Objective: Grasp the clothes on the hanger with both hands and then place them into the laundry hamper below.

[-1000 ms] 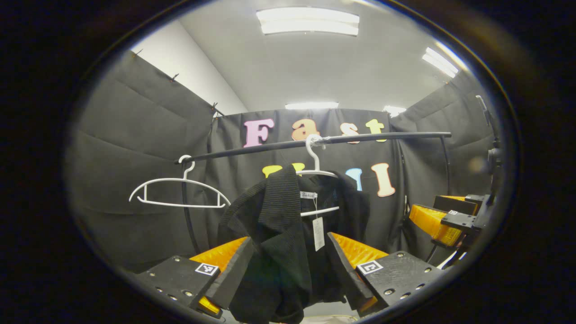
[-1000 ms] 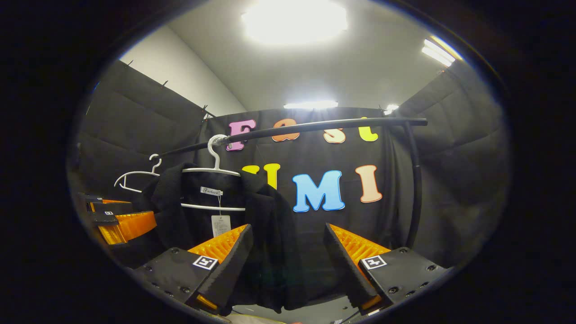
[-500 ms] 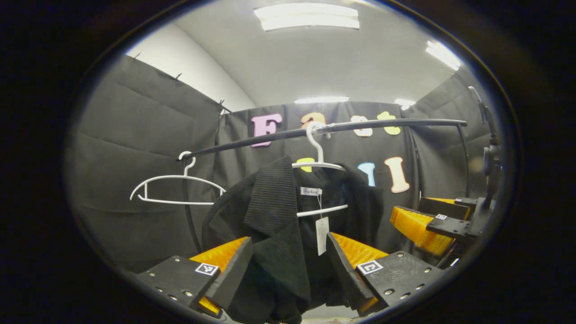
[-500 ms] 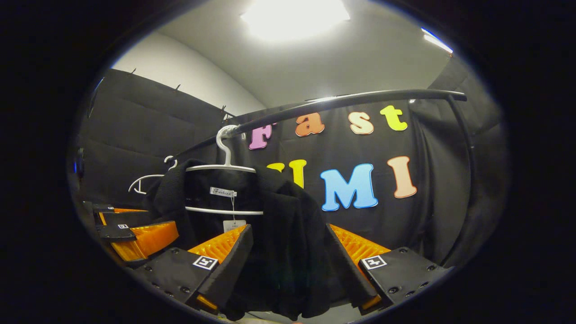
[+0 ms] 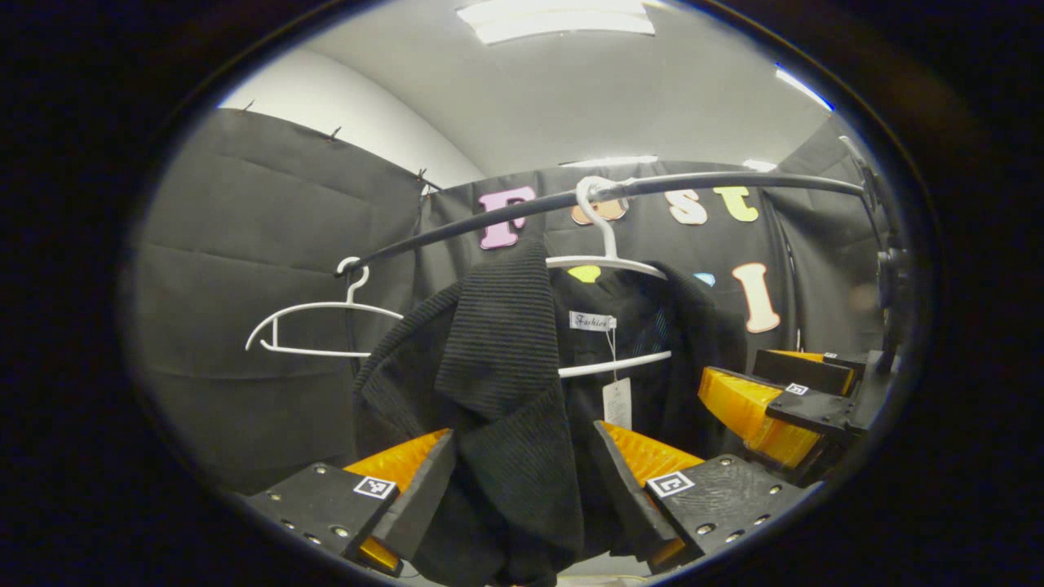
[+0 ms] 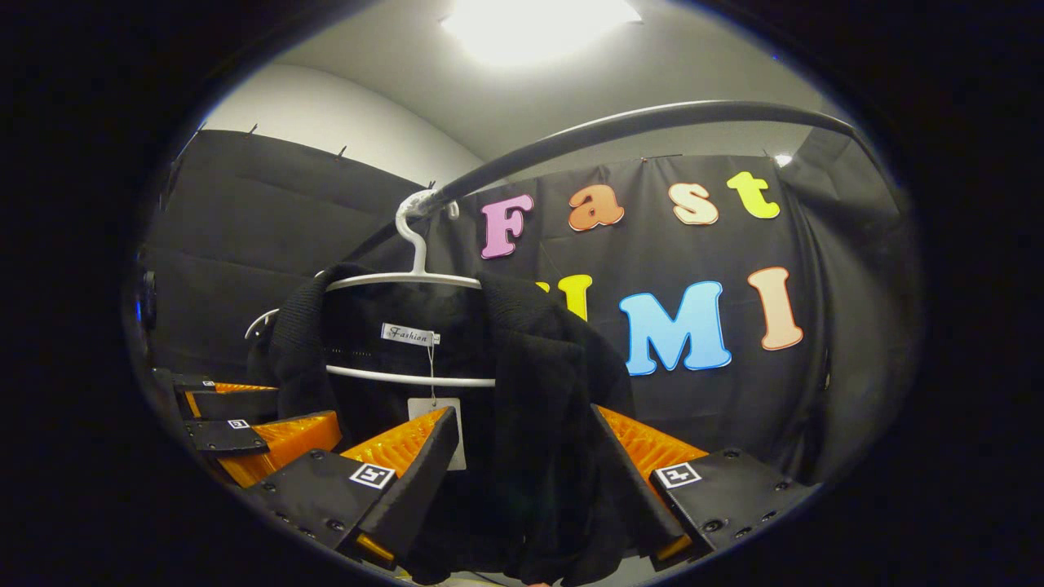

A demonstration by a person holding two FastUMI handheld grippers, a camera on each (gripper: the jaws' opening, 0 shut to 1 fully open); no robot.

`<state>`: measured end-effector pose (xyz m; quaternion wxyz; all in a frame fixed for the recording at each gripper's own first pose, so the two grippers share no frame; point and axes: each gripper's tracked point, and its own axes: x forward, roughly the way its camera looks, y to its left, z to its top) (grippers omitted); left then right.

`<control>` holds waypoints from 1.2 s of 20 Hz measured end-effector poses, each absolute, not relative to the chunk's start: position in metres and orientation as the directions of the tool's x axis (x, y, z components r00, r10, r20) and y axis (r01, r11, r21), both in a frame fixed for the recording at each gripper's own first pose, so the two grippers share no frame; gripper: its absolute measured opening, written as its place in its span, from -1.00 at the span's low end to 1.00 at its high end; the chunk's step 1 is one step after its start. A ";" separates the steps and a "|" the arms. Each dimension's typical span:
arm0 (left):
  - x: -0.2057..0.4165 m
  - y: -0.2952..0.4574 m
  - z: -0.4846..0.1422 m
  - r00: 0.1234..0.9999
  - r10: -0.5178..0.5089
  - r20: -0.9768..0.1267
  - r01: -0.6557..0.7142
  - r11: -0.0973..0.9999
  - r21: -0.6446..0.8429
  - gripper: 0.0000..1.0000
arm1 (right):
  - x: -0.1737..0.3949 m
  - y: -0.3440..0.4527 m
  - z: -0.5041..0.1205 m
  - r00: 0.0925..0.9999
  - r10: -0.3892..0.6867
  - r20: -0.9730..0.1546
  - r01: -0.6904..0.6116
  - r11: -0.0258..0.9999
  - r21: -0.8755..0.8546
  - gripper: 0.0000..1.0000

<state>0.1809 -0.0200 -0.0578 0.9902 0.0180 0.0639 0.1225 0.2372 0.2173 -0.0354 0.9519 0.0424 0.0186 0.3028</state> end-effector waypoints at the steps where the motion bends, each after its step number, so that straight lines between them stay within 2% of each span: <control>1: 0.183 -0.019 -0.059 0.959 0.254 -0.125 -0.249 0.967 0.057 0.90 | 0.242 0.220 -0.038 0.814 0.580 -0.014 -0.577 0.812 0.093 0.99; 8: 0.200 -0.012 -0.070 0.935 0.329 -0.130 -0.318 0.943 0.099 0.90 | 0.272 0.235 -0.059 0.820 0.570 -0.047 -0.564 0.819 0.104 0.99; 9: 0.202 -0.011 -0.072 0.932 0.340 -0.128 -0.328 0.939 0.106 0.90 | 0.276 0.235 -0.062 0.826 0.561 -0.050 -0.555 0.825 0.104 0.93; 11: 0.205 -0.011 -0.077 0.928 0.348 -0.130 -0.335 0.935 0.113 0.90 | 0.285 0.235 -0.067 0.840 0.539 -0.061 -0.532 0.840 0.108 0.99; 13: 0.207 -0.009 -0.078 0.924 0.360 -0.126 -0.345 0.930 0.127 0.90 | 0.289 0.238 -0.071 0.841 0.537 -0.073 -0.525 0.841 0.129 0.93; 16: 0.206 -0.010 -0.081 0.919 0.372 -0.132 -0.354 0.924 0.146 0.90 | 0.289 0.239 -0.072 0.836 0.542 -0.082 -0.526 0.835 0.162 0.99; 17: 0.206 -0.010 -0.082 0.918 0.374 -0.131 -0.355 0.923 0.148 0.90 | 0.288 0.241 -0.072 0.835 0.544 -0.083 -0.527 0.834 0.165 0.84; 19: 0.205 -0.006 -0.084 0.911 0.391 -0.133 -0.371 0.916 0.152 0.61 | 0.287 0.248 -0.070 0.827 0.557 -0.075 -0.541 0.826 0.156 0.73; 20: 0.206 -0.005 -0.085 0.910 0.390 -0.139 -0.370 0.916 0.153 0.46 | 0.286 0.250 -0.071 0.824 0.561 -0.078 -0.547 0.824 0.148 0.59; 22: 0.207 -0.004 -0.084 0.911 0.387 -0.143 -0.365 0.918 0.158 0.46 | 0.285 0.256 -0.075 0.806 0.584 -0.099 -0.571 0.810 0.131 0.63; 24: 0.204 0.001 -0.083 0.910 0.390 -0.138 -0.370 0.917 0.152 0.07 | 0.291 0.251 -0.074 0.836 0.541 -0.093 -0.532 0.840 0.107 -0.27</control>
